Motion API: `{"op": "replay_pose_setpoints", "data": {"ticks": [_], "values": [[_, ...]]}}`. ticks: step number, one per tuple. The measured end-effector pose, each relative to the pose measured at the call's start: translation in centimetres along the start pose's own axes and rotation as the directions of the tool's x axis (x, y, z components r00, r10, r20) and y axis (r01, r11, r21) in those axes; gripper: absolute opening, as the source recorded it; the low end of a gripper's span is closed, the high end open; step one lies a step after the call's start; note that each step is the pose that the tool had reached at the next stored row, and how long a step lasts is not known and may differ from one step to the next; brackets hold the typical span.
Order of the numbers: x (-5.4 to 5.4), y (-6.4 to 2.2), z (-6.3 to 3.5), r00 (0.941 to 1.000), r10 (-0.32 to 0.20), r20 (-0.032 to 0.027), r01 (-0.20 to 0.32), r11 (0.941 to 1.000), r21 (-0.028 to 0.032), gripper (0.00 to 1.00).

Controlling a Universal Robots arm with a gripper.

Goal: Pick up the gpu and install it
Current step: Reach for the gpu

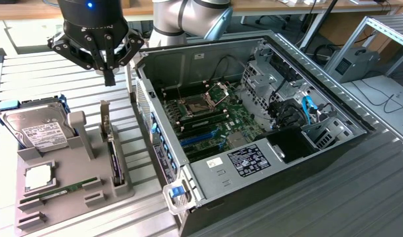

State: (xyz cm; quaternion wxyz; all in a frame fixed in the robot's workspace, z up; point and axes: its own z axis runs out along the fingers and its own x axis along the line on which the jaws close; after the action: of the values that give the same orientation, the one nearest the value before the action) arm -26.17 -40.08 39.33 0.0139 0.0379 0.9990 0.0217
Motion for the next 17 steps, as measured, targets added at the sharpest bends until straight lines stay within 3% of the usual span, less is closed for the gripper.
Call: {"op": "replay_pose_setpoints", "data": {"ticks": [17], "values": [[-0.05, -0.62, -0.02, 1.0000, 0.000, 0.0001, 0.000, 1.0000, 0.0009, 0.11]]}}
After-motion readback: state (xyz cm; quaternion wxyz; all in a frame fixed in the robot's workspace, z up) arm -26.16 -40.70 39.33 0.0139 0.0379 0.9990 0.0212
